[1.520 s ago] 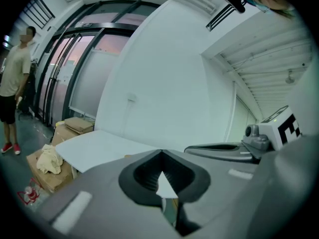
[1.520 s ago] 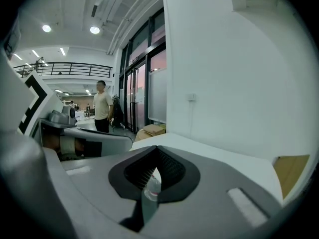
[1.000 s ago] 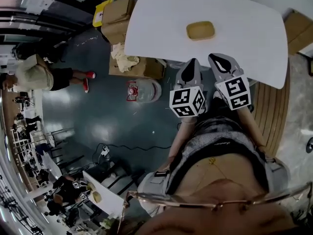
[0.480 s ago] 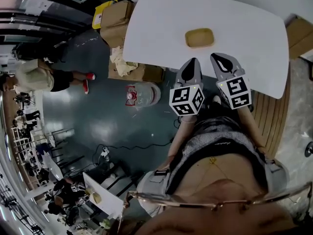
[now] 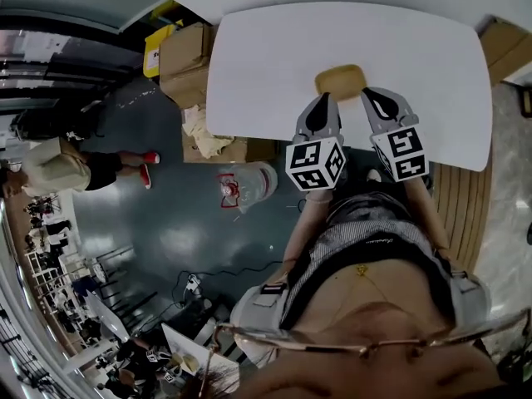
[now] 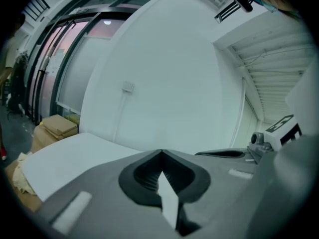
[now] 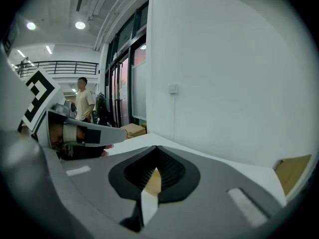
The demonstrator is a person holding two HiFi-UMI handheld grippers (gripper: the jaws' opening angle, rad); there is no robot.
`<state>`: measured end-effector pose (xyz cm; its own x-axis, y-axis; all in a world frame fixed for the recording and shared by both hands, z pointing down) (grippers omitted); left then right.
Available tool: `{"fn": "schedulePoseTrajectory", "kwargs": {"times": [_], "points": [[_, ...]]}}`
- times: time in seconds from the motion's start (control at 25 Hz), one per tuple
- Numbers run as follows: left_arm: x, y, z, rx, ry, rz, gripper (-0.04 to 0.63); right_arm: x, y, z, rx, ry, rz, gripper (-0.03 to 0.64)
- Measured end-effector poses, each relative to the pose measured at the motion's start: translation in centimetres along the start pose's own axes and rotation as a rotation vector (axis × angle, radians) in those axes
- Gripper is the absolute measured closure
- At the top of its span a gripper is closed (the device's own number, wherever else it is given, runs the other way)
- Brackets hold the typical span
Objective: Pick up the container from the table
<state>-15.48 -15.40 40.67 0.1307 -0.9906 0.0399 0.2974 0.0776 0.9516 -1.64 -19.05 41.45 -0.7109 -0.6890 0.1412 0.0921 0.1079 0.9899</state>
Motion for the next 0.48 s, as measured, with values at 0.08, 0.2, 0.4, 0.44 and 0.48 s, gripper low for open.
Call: {"fn": "schedulePoseTrajectory", "kwargs": {"times": [0.08,0.2,0.4,0.44,0.48], "points": [[1.2,0.0,1.3,-0.005,0.018,0.016,0.595,1.4,0.1,-0.2,0.003,0.027,0.008,0.591],[2.7,0.2,3.5,-0.009,0.037,0.041,0.595,3.5,0.6,-0.3,0.006,0.058,0.024,0.591],[4.9,0.9,6.4,-0.015,0.064,0.083,0.595,6.1,2.2,-0.6,0.016,0.110,0.069,0.591],[5.3,1.1,6.9,-0.014,0.067,0.092,0.595,6.5,2.4,-0.7,0.019,0.118,0.077,0.591],[5.6,1.2,7.4,-0.013,0.070,0.101,0.595,6.9,2.7,-0.7,0.021,0.125,0.086,0.591]]}}
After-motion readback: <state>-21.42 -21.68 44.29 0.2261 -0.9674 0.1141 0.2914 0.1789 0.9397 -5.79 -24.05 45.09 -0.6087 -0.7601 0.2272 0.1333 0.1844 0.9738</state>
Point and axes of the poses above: the fingertips, and each gripper's own axes: x forward along the fingers, z to its left, y out of its underside, the point moved 7 cm from there along -x, backward along the fingers, and after that the axes turned 15 degrees about -z, right-handed, at the moved point
